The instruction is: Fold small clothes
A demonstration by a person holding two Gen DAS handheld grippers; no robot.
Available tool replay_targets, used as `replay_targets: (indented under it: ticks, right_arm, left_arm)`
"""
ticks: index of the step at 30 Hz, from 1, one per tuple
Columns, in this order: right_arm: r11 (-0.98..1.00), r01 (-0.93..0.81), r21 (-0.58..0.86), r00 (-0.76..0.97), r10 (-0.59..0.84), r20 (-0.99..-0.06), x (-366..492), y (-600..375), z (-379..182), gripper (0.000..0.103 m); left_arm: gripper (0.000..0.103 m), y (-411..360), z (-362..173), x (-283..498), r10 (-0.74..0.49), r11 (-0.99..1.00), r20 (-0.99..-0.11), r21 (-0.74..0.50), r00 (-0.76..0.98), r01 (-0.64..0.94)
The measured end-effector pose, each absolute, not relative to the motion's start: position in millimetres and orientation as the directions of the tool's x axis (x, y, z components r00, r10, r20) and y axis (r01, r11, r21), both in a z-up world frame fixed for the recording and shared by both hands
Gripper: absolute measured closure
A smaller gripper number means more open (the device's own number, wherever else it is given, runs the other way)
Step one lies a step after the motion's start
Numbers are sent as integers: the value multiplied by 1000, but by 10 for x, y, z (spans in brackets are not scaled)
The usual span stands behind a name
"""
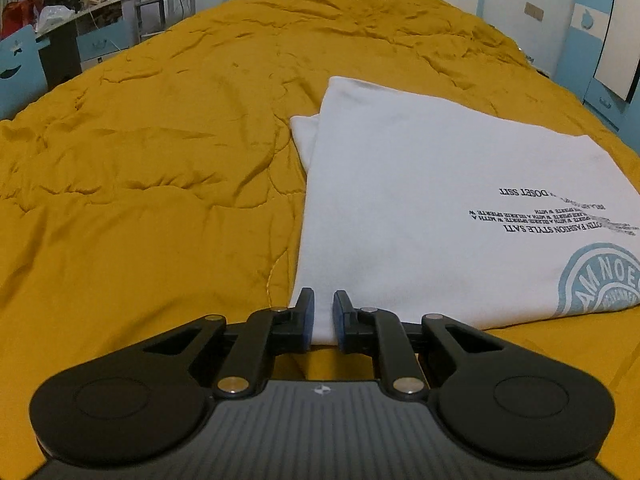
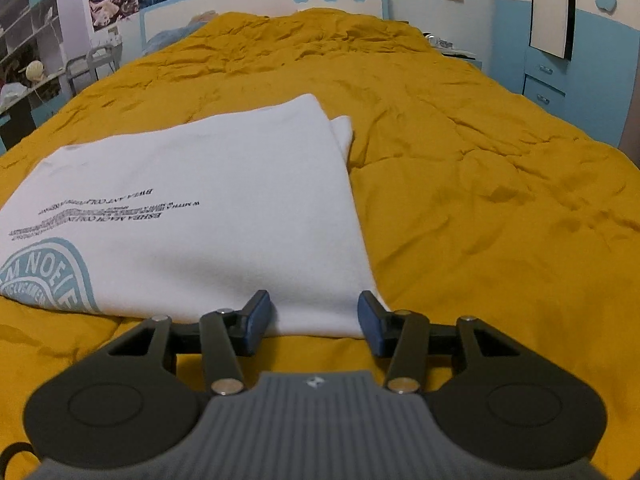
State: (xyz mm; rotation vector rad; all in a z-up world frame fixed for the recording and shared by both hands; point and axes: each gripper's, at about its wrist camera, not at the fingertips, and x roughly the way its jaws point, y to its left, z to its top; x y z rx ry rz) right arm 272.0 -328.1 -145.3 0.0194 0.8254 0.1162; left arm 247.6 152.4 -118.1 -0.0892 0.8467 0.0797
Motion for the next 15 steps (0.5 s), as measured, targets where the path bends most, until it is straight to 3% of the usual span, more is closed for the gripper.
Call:
replay_targets:
  ticks: [11,15]
  right_arm:
    - [989,-136,56,668,133,-732,2872,-3225,-1078,58]
    - [989,-124,79,685,144,-714,3057,-3259,-926,48]
  left_arm:
    - [85,1431,-795,2567,42,992,-681,-59,731,-113]
    - [85,1340,-724,2805,25,992,-670,-77,742,-103]
